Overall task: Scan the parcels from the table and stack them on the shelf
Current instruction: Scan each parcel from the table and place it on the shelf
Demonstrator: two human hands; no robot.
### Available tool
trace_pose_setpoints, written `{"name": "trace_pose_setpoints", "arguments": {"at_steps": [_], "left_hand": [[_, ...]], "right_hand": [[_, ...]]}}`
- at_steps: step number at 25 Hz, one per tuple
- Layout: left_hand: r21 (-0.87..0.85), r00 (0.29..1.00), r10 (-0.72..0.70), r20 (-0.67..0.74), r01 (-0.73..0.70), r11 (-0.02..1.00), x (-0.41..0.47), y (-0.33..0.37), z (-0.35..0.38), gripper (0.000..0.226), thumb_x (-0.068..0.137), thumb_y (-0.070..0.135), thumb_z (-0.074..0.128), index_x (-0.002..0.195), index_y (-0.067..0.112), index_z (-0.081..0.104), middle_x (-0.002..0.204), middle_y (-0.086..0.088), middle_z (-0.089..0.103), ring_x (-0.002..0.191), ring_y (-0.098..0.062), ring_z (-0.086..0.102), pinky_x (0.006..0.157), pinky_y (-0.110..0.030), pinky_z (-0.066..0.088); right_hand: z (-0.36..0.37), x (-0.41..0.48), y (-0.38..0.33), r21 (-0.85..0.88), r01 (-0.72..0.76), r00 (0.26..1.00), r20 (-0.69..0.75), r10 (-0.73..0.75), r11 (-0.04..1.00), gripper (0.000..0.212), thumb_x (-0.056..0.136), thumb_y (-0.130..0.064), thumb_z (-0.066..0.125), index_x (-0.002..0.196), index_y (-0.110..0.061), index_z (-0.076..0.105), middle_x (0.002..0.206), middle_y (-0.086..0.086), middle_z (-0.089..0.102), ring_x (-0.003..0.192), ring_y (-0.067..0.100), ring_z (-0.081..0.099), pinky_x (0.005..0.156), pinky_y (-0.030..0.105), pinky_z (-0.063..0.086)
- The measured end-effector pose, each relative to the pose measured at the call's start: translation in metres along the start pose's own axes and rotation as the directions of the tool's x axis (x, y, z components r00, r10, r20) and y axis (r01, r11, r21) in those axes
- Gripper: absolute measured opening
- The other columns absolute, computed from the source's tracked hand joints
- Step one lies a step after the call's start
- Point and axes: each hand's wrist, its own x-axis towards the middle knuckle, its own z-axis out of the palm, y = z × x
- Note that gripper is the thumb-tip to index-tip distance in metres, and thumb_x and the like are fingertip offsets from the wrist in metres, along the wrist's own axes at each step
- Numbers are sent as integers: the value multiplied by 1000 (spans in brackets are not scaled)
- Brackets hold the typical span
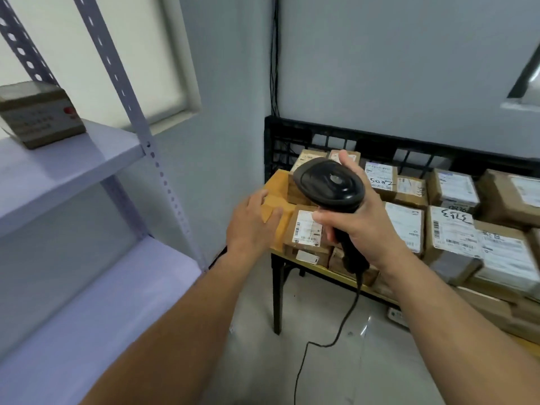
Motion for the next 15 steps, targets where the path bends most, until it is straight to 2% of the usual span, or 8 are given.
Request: {"name": "trace_pose_setpoints", "arguments": {"at_steps": [4, 8, 10, 12, 15], "left_hand": [[13, 994, -30, 106, 29, 999, 10, 8, 34, 53, 95, 49, 48, 142, 26, 38, 138, 0, 47, 125, -18, 44, 102, -41, 42], [-16, 976, -3, 219, 6, 1000, 40, 20, 66, 55, 95, 50, 47, 144, 27, 37, 143, 2, 45, 130, -17, 42, 106, -44, 40], [-31, 961, 35, 274, -27, 999, 56, 27, 81, 58, 95, 51, 47, 145, 26, 35, 144, 1, 44, 130, -17, 42, 106, -43, 40], [-33, 940, 59, 337, -51, 998, 70, 36, 97, 62, 95, 53, 47, 147, 24, 32, 144, -2, 43, 131, -19, 42, 106, -40, 40], [-40, 890, 48, 454, -33, 999, 89, 42, 122, 71, 92, 62, 43, 148, 23, 30, 147, -5, 40, 133, -23, 41, 107, -45, 39]], "right_hand": [[-26, -2, 14, -18, -39, 997, -65, 37, 999, 104, 59, -31, 85, 143, -55, 29, 138, -1, 53, 103, 23, 52, 98, 55, 45], [-47, 6, 25, -32, -69, 986, -156, 63, 997, 101, 57, -34, 84, 139, -58, 30, 135, 2, 56, 94, 14, 54, 92, 45, 47], [-61, 12, 34, -39, -116, 973, -206, 106, 992, 104, 62, -20, 86, 144, -52, 30, 133, 6, 57, 80, 15, 59, 79, 41, 54], [-75, 19, 43, -17, -162, 953, -260, 152, 987, 104, 72, -1, 81, 148, -47, 28, 131, 11, 56, 60, 19, 60, 56, 35, 55], [-87, 28, 56, -32, -196, 924, -339, 174, 980, 103, 74, 5, 78, 148, -48, 30, 126, 6, 58, 57, 16, 62, 49, 32, 52]]}}
